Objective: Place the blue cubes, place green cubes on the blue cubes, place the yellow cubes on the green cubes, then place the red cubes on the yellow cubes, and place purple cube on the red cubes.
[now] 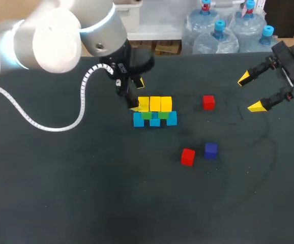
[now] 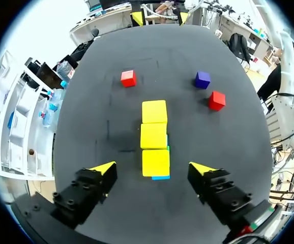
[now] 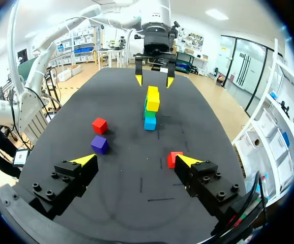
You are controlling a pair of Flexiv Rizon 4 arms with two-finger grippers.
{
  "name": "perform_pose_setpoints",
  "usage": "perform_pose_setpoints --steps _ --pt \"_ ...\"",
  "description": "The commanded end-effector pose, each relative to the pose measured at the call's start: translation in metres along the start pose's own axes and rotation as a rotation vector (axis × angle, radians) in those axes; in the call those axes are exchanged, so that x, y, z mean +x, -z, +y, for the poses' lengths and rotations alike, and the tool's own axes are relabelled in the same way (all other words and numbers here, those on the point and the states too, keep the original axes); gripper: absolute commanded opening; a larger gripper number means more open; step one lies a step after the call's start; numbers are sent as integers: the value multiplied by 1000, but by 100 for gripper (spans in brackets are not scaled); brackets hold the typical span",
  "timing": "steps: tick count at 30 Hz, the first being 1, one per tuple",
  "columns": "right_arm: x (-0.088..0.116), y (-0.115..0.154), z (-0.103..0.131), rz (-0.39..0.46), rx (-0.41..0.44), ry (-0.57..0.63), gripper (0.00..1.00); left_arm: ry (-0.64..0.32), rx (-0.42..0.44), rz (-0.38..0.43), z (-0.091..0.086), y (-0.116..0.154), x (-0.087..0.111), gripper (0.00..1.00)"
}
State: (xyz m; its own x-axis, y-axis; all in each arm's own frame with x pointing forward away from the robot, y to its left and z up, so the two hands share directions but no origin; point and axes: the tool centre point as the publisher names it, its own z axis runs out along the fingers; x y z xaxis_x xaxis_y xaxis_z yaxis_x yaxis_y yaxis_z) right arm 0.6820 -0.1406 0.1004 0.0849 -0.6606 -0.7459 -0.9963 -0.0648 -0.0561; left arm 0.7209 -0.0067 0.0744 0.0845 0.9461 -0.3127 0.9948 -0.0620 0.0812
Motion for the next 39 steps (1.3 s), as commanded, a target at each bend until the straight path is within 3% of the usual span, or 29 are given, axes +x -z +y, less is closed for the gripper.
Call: perform_pose_setpoints --steps 1,3,5,6,16,39 --pt "0 -1 0 -1 1 1 100 -7 -12 -8 -11 14 9 60" --pt "0 -1 0 -1 1 1 100 -11 -13 -5 -13 16 13 40" --pt "0 -1 0 -1 1 1 100 -10 -16 0 -14 17 17 9" --pt "0 -1 0 -1 1 1 100 -9 -18 0 -14 17 19 0" --pt "0 -1 0 -1 1 1 100 -1 -9 3 -18 3 28 0" --pt "0 -1 0 -1 1 1 100 -3 7 -4 -11 -13 23 0"
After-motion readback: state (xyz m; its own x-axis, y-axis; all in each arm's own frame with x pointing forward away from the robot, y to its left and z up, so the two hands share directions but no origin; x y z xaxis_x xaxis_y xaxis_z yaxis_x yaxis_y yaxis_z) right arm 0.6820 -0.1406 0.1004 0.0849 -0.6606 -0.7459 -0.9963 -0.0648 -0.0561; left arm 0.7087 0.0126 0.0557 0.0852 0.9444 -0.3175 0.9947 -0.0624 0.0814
